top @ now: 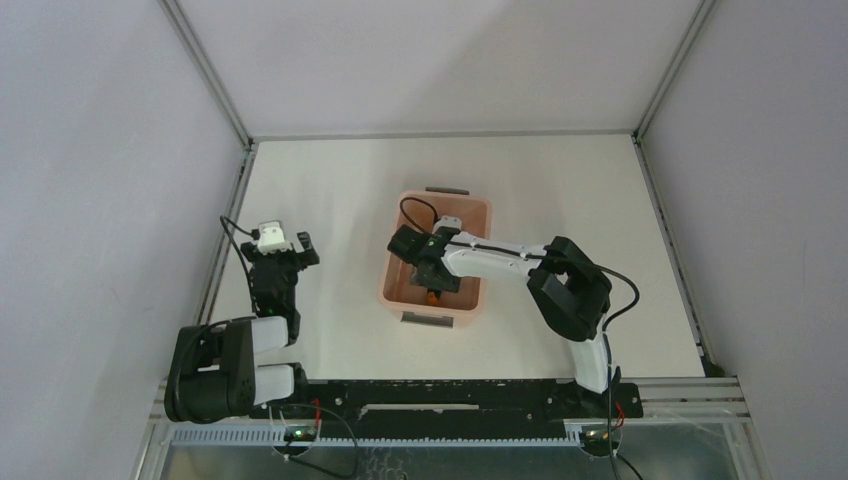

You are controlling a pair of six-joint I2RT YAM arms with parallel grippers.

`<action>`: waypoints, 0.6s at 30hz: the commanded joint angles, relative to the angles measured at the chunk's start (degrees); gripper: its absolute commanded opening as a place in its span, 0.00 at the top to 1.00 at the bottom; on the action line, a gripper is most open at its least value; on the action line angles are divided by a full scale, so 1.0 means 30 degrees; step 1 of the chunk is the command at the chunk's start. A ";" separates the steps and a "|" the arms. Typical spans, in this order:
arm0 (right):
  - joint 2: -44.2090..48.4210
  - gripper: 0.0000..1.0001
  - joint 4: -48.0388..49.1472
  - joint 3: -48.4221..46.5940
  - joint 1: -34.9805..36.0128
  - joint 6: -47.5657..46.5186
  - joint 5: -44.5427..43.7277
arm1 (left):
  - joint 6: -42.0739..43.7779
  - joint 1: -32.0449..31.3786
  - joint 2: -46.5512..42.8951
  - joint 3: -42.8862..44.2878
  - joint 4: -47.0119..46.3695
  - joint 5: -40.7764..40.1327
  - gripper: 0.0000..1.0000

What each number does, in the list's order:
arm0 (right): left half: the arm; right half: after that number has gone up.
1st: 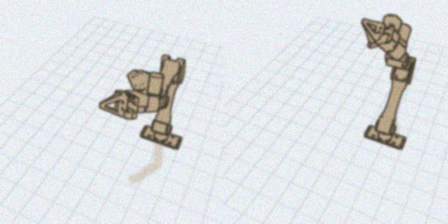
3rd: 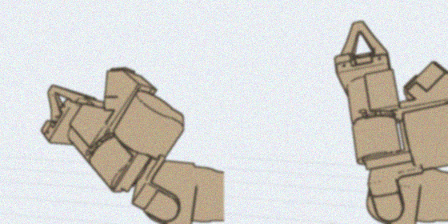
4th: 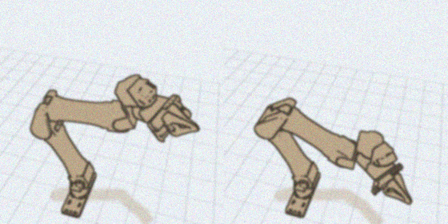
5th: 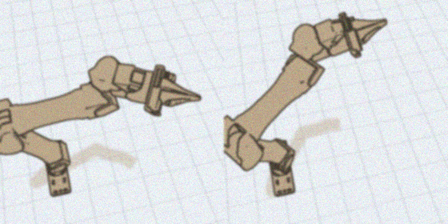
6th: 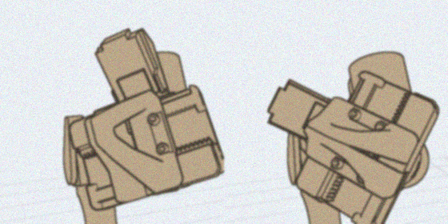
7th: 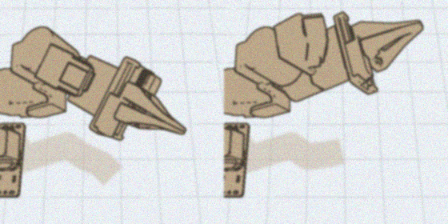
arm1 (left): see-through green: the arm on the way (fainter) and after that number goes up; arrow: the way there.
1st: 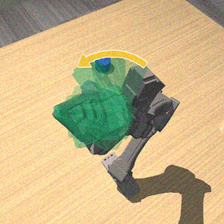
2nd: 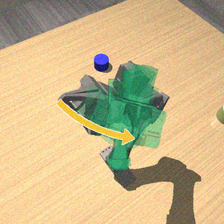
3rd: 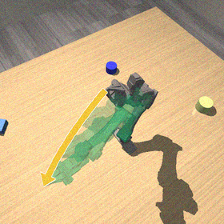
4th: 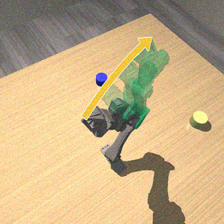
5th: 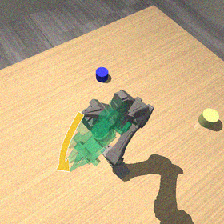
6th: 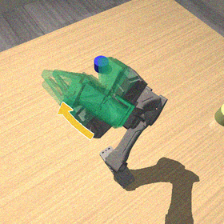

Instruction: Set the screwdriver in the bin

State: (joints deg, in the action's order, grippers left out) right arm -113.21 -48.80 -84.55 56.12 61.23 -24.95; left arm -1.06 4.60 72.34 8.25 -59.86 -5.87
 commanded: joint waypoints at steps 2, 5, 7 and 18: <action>0.2087 0.00 -0.1636 -0.2620 0.1098 -0.0938 -0.2741 | 0.0031 -0.0123 -0.0110 0.0737 -0.0527 -0.0115 0.00; 0.2769 0.00 -0.2153 -0.3694 0.1214 -0.1726 -0.3500 | 0.0031 -0.0127 -0.0110 0.0738 -0.0527 -0.0098 0.00; 0.3255 0.00 -0.2241 -0.4415 0.1216 -0.2601 -0.3775 | 0.0046 -0.0121 -0.0119 0.0741 -0.0527 -0.0120 0.00; 0.4142 0.00 -0.4597 -1.0188 0.0365 -0.7941 -0.4655 | 0.0031 -0.0114 -0.0118 0.0751 -0.0527 -0.0108 0.00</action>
State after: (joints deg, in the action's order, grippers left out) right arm -104.14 -59.13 -110.26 58.63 45.95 -36.60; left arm -1.06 4.60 72.34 8.25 -59.86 -5.87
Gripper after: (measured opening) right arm 0.994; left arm 0.996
